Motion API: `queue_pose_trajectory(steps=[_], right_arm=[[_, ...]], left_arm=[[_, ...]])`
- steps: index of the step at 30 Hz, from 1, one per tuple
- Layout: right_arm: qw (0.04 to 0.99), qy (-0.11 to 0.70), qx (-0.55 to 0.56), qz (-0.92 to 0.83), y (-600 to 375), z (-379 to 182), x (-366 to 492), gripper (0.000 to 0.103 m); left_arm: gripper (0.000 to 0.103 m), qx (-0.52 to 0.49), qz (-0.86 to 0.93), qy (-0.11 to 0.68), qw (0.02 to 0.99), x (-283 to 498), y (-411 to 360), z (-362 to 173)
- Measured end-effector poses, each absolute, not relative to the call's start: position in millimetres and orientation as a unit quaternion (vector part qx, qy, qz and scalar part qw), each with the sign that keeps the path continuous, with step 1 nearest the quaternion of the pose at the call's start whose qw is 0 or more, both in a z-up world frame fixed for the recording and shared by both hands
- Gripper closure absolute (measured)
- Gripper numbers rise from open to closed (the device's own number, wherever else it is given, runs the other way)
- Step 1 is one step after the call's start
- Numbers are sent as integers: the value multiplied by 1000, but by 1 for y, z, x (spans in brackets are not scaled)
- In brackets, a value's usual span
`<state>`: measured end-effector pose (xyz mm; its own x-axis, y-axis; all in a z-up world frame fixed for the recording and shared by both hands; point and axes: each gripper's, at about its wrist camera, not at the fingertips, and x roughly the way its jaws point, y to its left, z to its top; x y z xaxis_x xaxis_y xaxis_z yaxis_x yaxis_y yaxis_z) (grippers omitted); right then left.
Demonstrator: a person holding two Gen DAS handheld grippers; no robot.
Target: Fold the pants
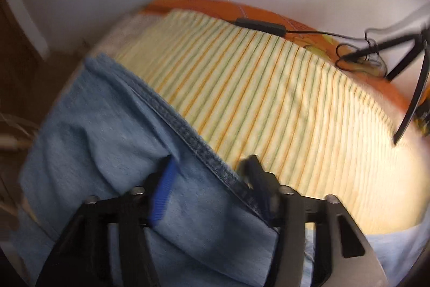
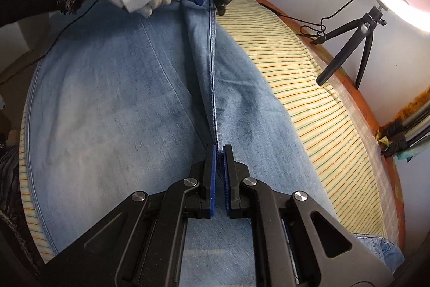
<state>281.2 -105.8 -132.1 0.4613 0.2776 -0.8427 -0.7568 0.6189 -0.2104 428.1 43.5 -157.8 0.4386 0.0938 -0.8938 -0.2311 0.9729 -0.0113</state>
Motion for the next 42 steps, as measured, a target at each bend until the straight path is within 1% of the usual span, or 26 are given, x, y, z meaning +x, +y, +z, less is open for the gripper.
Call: queue_pose_trajectory(steps=[1,2,3,4,6,7,8,9,10,16,19,21,22,23,24,28,33,35,38,42], right_arm=[[803,408,-292,321,-106,-132,282,97],[805,409,-287,319,-107,-132,284,97],[810,411,-280,310,-110,-130,287,97],[815,413,-272,304,-114,-128,291,97],[819,414,-268,295,-124,-122,297,87],[823,408,-272,287,-129,-119,297,64],[824,405,-277,283,-135,-116,300,36],[825,401,-281,282,-140,-114,301,29],[825,398,-283,284,-146,-112,302,26],[803,429,-285,300,-160,-121,315,26],[791,437,-313,292,-157,-133,318,26],[788,442,-330,272,-157,-142,322,48],[784,455,-327,267,-158,-145,328,75],[783,463,-321,265,-158,-145,330,90],[785,462,-322,257,-159,-145,331,92],[812,425,-340,213,-156,-123,330,96],[847,380,-323,181,-157,-70,315,96],[851,368,-328,180,-154,-57,301,96],[852,352,-340,184,-147,-39,272,96],[857,343,-327,202,-140,-25,226,97]], left_arm=[[62,-65,95,511,852,425,43,-158],[80,-65,100,504,856,422,44,-158],[89,-64,104,498,858,420,47,-157],[95,-74,101,497,859,419,50,-157],[97,-103,88,498,857,416,60,-155],[98,-111,82,497,857,416,61,-155],[98,-117,80,493,858,414,64,-152],[99,-124,79,487,861,412,68,-147],[99,-132,77,482,863,414,68,-145],[99,-134,69,456,877,403,70,-123],[99,-142,66,445,882,393,73,-112],[99,-147,63,440,884,389,75,-106],[99,-147,62,437,885,386,76,-104],[100,-148,62,435,886,383,78,-101],[100,-148,61,431,888,380,80,-98],[100,-152,59,417,894,371,87,-83],[100,-154,47,384,909,352,90,-56],[100,-154,40,370,915,338,92,-47],[100,-167,30,351,921,306,100,-38],[100,-187,21,328,926,247,112,-37]])
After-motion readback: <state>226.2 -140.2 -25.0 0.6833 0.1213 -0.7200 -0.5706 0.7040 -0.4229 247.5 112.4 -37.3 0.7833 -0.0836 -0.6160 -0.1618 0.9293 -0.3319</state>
